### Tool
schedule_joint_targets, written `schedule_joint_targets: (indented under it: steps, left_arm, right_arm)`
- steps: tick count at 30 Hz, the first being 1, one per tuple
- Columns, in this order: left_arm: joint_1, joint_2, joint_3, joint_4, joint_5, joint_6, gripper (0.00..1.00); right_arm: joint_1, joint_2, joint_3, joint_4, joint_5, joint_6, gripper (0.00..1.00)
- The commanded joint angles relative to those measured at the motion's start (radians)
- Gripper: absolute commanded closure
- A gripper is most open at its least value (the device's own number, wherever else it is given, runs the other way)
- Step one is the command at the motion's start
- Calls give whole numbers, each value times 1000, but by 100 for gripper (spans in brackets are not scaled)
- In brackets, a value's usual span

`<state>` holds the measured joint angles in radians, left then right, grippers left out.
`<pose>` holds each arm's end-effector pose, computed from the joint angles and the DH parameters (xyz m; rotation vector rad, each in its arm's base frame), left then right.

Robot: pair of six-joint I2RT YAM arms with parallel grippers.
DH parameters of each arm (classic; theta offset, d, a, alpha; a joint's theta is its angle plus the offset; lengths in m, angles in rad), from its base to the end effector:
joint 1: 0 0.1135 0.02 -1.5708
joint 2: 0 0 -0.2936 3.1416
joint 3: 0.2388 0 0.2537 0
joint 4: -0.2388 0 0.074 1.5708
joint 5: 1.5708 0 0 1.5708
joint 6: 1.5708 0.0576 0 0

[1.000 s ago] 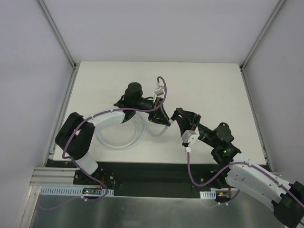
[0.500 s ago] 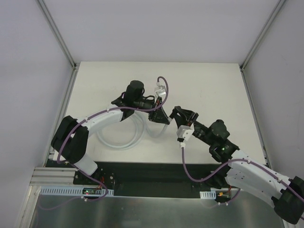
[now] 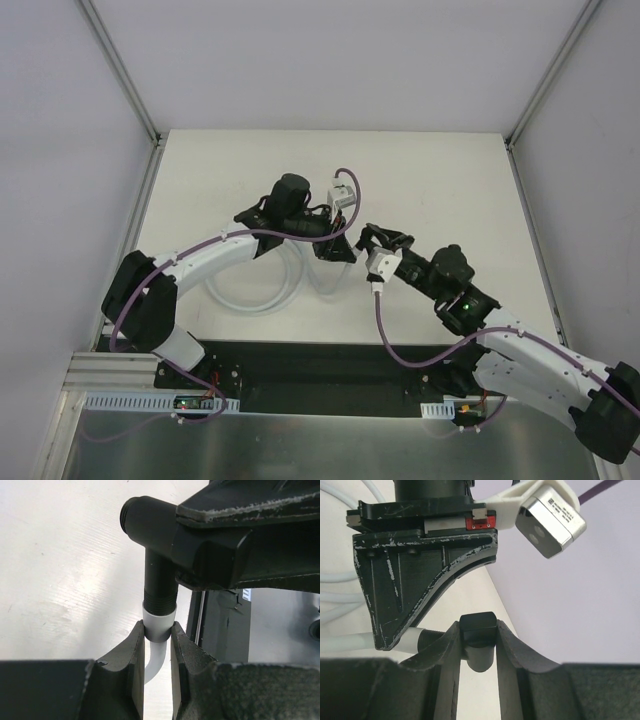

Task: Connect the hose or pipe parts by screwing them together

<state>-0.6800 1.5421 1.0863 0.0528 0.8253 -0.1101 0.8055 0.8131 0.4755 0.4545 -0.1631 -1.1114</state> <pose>0.2559 -0.2614 0.3080 1.1129 1.7496 -1.3114 0.1322 0.1512 0.3170 -1.2637 0.7248 -0.1313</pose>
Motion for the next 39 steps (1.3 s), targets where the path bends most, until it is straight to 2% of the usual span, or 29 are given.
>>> schedule_joint_targets:
  steps: [1, 11, 18, 26, 31, 39]
  left_arm:
    - [13, -43, 61, 88, -256, 67, 100]
    - [-52, -43, 67, 76, -420, 156, 100]
    - [-81, -51, 57, 76, -560, 201, 100]
    - [-92, -62, 31, 123, -704, 176, 100]
    - [-110, -59, 15, 157, -799, 170, 100]
    - [-147, -50, -34, 231, -894, 247, 100]
  right_arm:
    - [69, 9, 3, -47, -66, 183, 99]
    - [86, 78, 63, -177, -64, 272, 99]
    - [93, 124, 86, -194, -56, 395, 99]
    - [118, 175, 91, -160, 25, 479, 99]
    - [123, 208, 63, -67, 69, 564, 99]
    - [127, 258, 57, -5, 117, 729, 99]
